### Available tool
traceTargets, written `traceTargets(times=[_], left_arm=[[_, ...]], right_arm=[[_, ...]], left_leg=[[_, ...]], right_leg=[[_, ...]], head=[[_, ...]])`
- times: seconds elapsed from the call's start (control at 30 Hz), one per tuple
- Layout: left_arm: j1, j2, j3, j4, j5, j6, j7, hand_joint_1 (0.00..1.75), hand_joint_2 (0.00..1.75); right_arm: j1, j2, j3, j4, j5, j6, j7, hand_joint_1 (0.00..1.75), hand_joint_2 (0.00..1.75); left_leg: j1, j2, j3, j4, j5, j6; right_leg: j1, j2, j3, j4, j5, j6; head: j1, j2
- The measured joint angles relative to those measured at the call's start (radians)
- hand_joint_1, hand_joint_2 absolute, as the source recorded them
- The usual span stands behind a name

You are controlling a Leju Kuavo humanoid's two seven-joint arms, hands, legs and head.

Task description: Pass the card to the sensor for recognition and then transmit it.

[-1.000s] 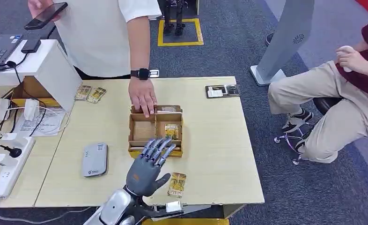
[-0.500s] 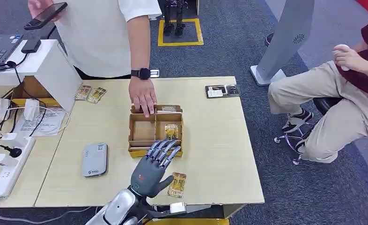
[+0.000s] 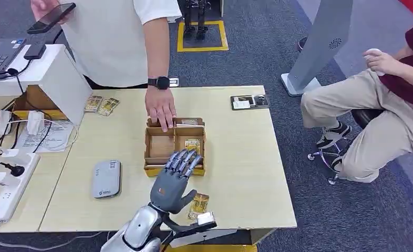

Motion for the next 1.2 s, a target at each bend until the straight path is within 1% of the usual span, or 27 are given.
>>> traceTargets(times=[0.33,0.5,0.63,0.8,0.9,1.13,1.2], left_arm=[[-0.043,-0.04,0.0,0.049,-0.012,-0.069,0.025,0.0,1.75],[-0.065,-0.065,0.0,0.084,-0.03,-0.102,0.083,0.0,1.75],[-0.08,-0.08,0.0,0.111,-0.047,-0.104,0.119,0.0,1.75],[-0.09,-0.087,0.0,0.142,-0.066,-0.102,0.163,0.0,1.75],[-0.09,-0.087,0.0,0.154,-0.072,-0.099,0.174,0.0,1.75],[-0.085,-0.084,0.0,0.171,-0.14,-0.082,0.257,0.0,1.75],[-0.081,-0.08,0.001,0.171,-0.158,-0.078,0.271,0.0,1.75]], right_arm=[[0.0,0.0,0.0,0.0,0.002,0.003,0.0,0.0,0.0],[-0.001,0.0,0.0,0.0,0.003,0.004,-0.001,0.0,0.0],[-0.001,0.0,0.0,0.0,0.005,0.005,-0.001,0.0,0.0],[-0.001,0.0,0.0,0.0,0.006,0.005,-0.001,0.0,0.0],[0.0,0.0,0.0,0.0,0.005,0.005,-0.001,0.0,0.0],[0.0,0.0,0.0,0.0,0.004,0.004,0.004,0.0,0.0],[0.0,0.0,0.0,0.0,0.004,0.004,0.009,0.0,0.0]], left_leg=[[0.0,0.0,0.0,0.0,0.0,0.0],[0.0,0.0,0.0,0.0,0.0,0.0],[0.0,0.0,0.0,0.0,0.0,0.0],[0.0,0.0,0.0,0.0,0.0,0.0],[0.0,0.0,0.0,0.0,0.0,0.0],[0.0,0.0,0.0,0.0,0.0,0.0],[0.0,0.0,0.0,0.0,0.0,0.0]], right_leg=[[0.0,0.0,0.0,0.0,0.0,0.0],[0.0,0.0,0.0,0.0,0.0,0.0],[0.0,0.0,0.0,0.0,0.0,0.0],[0.0,0.0,0.0,0.0,0.0,0.0],[0.0,0.0,0.0,0.0,0.0,0.0],[0.0,0.0,0.0,0.0,0.0,0.0],[0.0,0.0,0.0,0.0,0.0,0.0]], head=[[0.0,0.0],[0.0,0.0],[0.0,0.0],[0.0,0.0],[0.0,0.0],[0.0,0.0],[0.0,0.0]])
